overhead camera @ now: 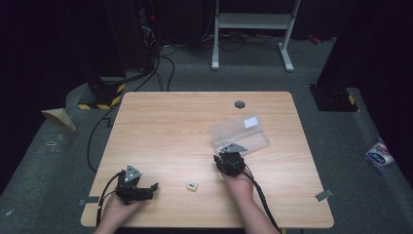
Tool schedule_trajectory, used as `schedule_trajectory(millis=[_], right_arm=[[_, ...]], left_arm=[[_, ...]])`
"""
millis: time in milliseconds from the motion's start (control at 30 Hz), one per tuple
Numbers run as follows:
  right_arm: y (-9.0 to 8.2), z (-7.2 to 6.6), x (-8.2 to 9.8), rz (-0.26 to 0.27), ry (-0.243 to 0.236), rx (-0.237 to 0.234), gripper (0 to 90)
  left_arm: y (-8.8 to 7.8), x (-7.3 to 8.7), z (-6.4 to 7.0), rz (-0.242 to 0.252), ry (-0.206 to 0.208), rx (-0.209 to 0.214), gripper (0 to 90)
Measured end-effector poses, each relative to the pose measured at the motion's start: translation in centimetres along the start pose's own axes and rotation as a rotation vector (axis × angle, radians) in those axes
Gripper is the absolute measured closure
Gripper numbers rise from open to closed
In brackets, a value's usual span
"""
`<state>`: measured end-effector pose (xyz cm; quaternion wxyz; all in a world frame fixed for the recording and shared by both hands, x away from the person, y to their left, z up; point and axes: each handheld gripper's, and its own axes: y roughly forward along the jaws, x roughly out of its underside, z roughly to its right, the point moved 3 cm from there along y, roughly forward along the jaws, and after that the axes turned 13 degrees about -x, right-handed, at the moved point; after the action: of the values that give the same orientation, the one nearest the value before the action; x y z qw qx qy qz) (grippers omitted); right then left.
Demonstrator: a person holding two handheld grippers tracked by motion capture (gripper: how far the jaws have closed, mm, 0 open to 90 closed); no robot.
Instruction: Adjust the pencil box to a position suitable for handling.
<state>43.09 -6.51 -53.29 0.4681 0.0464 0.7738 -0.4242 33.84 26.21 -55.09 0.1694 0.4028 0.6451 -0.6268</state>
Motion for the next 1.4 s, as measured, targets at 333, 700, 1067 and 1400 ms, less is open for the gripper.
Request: schedule_trajectory(millis=[333,700,1067,1400], right_arm=[[0.3,-1.8,0.3,0.003,0.003,-0.026,70.3],[-0.3,-3.4,0.2,0.033,-0.040,-0.058,67.5],[-7.0,4.9,1.9,0.074,0.068,0.178,56.4],[-8.8,10.4,2.9,0.068,0.185,0.273,57.1]], left_arm=[[0.0,0.0,0.0,0.002,0.003,0.002,8.0],[-0.1,0.0,0.0,0.004,0.004,0.001,8.9],[-0.1,0.0,0.0,0.007,-0.006,0.000,11.4],[-0.2,0.0,0.0,0.011,-0.002,-0.003,13.6]])
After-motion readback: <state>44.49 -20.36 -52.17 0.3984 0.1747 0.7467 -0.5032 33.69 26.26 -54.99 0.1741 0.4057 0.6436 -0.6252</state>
